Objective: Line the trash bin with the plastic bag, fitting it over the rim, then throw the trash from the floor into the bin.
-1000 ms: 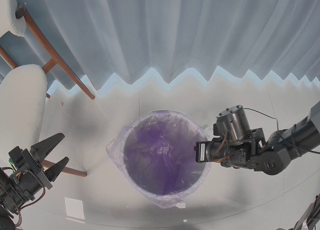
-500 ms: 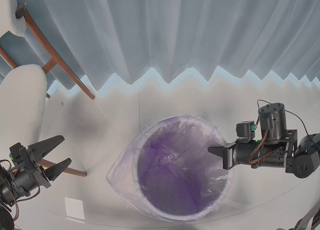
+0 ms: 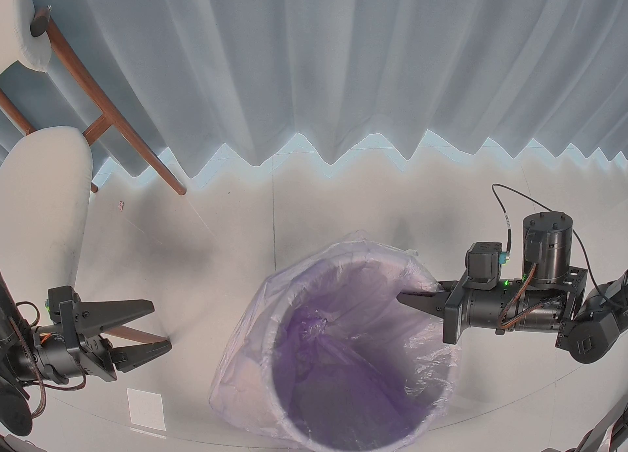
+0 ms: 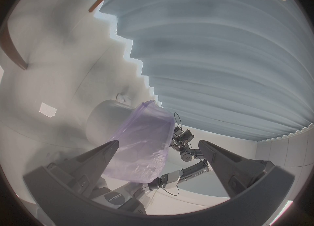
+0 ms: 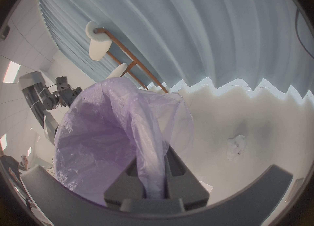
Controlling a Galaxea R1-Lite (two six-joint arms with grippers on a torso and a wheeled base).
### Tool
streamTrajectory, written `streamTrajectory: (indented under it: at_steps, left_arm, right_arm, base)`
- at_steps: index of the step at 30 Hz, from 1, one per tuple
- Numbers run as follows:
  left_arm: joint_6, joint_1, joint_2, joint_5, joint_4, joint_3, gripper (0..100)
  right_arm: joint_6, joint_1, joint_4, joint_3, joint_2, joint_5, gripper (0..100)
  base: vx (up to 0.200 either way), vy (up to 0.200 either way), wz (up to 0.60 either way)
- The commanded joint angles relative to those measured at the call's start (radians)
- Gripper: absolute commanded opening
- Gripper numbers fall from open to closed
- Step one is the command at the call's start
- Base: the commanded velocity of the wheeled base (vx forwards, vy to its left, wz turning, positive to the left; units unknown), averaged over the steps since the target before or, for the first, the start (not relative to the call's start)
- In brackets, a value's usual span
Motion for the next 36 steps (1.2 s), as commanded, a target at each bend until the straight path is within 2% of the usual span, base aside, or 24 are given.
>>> streamTrajectory:
  at_steps: [1,7,11,18,19,22,23,26,36]
  left_arm:
    - [0.003,-0.006,0.116,-0.024,-0.016,-0.043,100]
    - [0.003,0.0,0.237,-0.025,-0.093,-0.074,100]
    - [0.003,-0.011,0.349,-0.024,-0.212,-0.061,100]
    - [0.003,-0.063,0.474,-0.025,-0.355,-0.032,100]
    - [0.005,-0.092,0.5,-0.025,-0.387,-0.028,100]
    - [0.008,-0.111,0.507,-0.025,-0.386,-0.029,100]
    - [0.043,-0.16,0.535,-0.025,-0.383,-0.032,100]
    - [0.092,-0.192,0.584,-0.024,-0.384,-0.041,100]
    - [0.095,-0.253,0.613,-0.024,-0.384,-0.069,100]
  right_arm:
    - [-0.01,-0.002,-0.028,0.025,0.027,0.05,0]
    - [-0.006,-0.002,-0.024,0.049,0.001,0.102,0]
    - [-0.004,-0.001,-0.022,0.077,-0.016,0.141,0]
    - [-0.003,0.001,-0.018,0.091,-0.035,0.142,0]
    - [-0.003,0.004,-0.019,0.091,-0.035,0.142,0]
    - [-0.003,0.005,-0.019,0.089,-0.035,0.142,0]
    - [-0.003,0.007,-0.021,0.088,-0.033,0.141,0]
    - [-0.004,0.009,-0.021,0.091,-0.033,0.142,0]
    - [-0.003,0.021,-0.021,0.089,-0.029,0.141,0]
  base:
    - [0.0,0.0,0.0]
    - [0.0,0.0,0.0]
    - [0.0,0.0,0.0]
    - [0.0,0.0,0.0]
    - [0.0,0.0,0.0]
    - [0.0,0.0,0.0]
    - [0.0,0.0,0.0]
    - [0.0,0.0,0.0]
    - [0.0,0.0,0.0]
